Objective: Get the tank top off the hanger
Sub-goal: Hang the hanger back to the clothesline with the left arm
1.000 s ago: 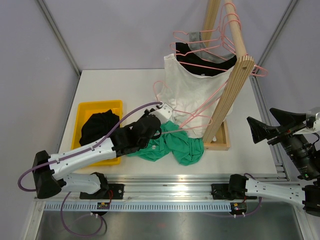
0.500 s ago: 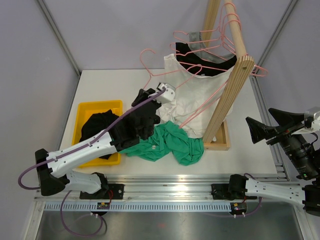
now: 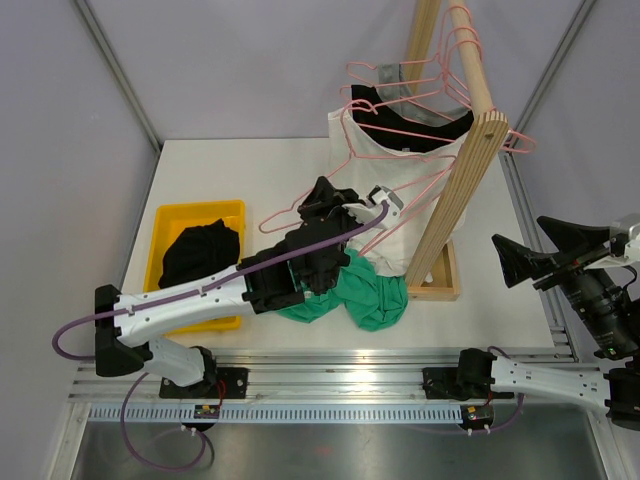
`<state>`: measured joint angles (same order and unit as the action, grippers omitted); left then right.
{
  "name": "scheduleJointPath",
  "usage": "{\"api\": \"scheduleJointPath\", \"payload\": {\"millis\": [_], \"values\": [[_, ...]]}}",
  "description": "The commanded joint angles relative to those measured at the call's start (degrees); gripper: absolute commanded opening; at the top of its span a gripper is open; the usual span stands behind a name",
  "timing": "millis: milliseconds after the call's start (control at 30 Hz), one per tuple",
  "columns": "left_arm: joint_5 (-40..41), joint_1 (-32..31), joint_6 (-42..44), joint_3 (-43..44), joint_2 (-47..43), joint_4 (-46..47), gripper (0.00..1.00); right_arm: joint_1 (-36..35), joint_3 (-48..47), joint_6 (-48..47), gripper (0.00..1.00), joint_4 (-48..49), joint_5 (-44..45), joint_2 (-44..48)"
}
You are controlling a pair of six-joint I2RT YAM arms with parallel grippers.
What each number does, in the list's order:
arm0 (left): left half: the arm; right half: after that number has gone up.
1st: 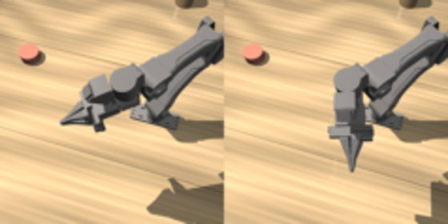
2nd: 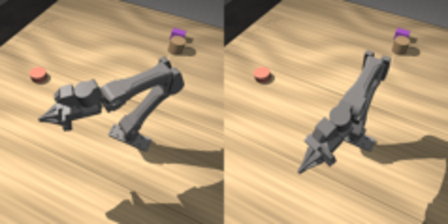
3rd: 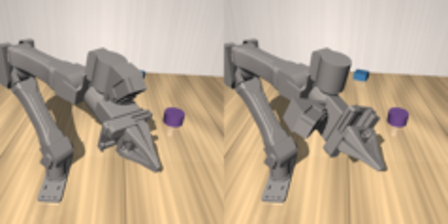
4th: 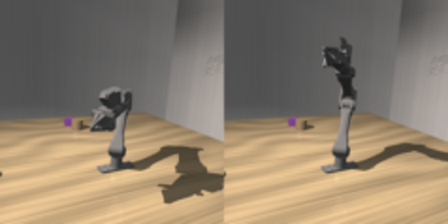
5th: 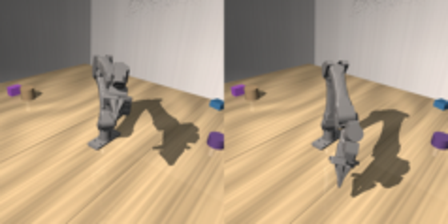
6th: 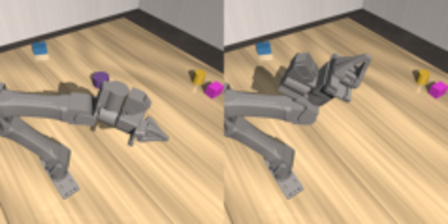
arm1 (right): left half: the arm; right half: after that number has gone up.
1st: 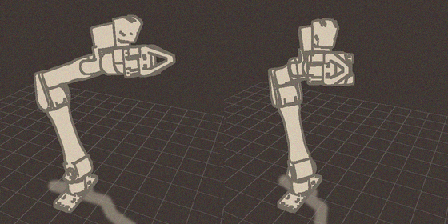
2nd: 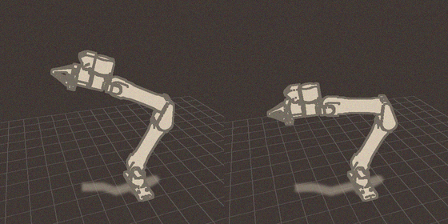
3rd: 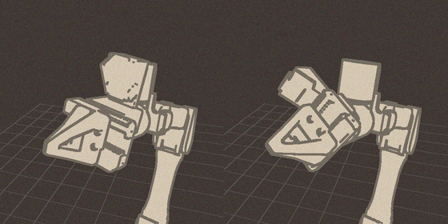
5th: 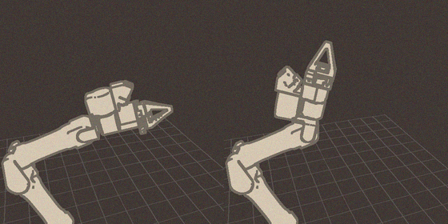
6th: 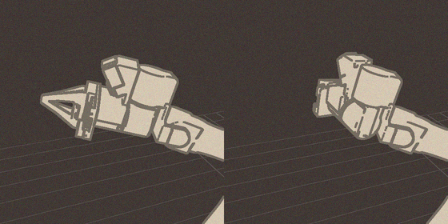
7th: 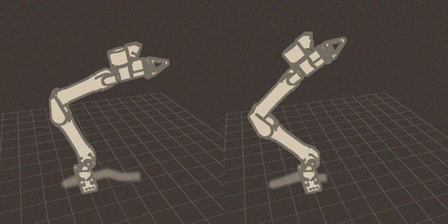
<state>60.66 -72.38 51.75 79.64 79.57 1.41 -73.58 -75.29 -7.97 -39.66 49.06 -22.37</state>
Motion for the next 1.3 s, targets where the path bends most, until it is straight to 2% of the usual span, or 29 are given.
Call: {"api": "scheduleJointPath", "payload": {"millis": [0, 200, 933, 1067, 1267], "values": [[-0.2, -1.0, 3.7, 5.4, 0.2, 2.6, 0.0, -0.9, 0.3, -1.1, 1.0, 2.4, 1.7, 0.7], [-3.2, -1.4, 4.9, 10.3, 3.6, 1.5, 0.0, -0.9, 0.3, -0.6, 0.99, 2.1, 1.7, 0.8], [-12.4, -1.9, 9.1, 41.5, 23.6, -12.2, 0.0, -1.6, 0.3, -0.3, 1.0, 1.9, 1.8, 2.9], [-13.9, -2.2, 9.0, 44.2, 26.1, -14.2, 0.0, -1.7, 0.2, -0.4, 0.99, 1.9, 2.0, 2.9], [-16.9, -2.1, 5.6, 42.5, 26.1, -18.3, 0.0, -1.8, 0.3, -0.5, 1.0, 2.0, 2.2, 3.2]]}}
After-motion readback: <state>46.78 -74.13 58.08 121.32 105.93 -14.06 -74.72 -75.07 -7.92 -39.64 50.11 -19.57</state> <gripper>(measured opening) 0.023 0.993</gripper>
